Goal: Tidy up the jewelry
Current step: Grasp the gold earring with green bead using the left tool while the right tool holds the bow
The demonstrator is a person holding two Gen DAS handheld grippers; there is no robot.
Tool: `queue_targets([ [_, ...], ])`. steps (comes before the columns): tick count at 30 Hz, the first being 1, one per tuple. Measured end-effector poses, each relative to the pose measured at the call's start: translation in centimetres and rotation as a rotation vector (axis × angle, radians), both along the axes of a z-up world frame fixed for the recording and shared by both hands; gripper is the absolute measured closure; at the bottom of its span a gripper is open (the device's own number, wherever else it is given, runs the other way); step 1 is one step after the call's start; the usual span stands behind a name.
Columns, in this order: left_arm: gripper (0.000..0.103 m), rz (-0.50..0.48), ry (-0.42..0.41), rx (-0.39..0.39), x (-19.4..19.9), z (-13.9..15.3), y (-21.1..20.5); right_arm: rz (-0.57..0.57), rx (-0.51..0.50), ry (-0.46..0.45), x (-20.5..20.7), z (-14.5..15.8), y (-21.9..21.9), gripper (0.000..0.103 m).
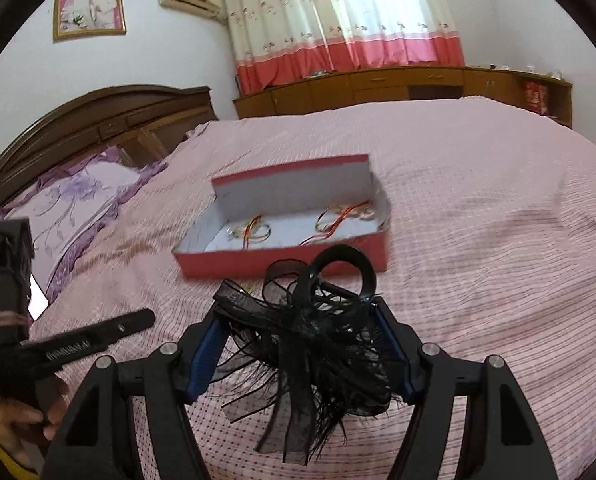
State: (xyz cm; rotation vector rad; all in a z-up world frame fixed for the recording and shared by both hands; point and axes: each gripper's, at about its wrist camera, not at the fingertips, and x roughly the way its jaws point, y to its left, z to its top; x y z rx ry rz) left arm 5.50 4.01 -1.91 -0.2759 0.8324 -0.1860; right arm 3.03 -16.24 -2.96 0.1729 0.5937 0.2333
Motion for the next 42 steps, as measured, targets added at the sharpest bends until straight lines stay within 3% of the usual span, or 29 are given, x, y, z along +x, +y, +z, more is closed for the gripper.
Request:
queue_targets([
  [12, 0.073, -0.086, 0.016, 0.103, 2.3, -1.9, -5.2, -0.043, 0.014, -0.015, -0.5, 1.0, -2.8, 0.032],
  [18, 0.074, -0.073, 0.041, 0.144, 3.4, -3.5, -6.2, -0.046, 0.025, -0.017, -0.7, 0.6, -3.8, 0.032],
  [30, 0.097, -0.026, 0.058, 0.171, 4.0, -5.2, -6.1, -0.064, 0.076, -0.015, -0.2, -0.3, -6.1, 0.032],
  [35, 0.103, -0.024, 0.032, 0.172, 3.2, -5.1, -5.9, -0.074, 0.078, -0.005, -0.2, -0.6, -6.3, 0.032],
  [42, 0.103, -0.043, -0.009, 0.149, 1.6, -4.0, -5.5, -0.078, 0.060, -0.009, -0.6, -0.6, -6.0, 0.032],
])
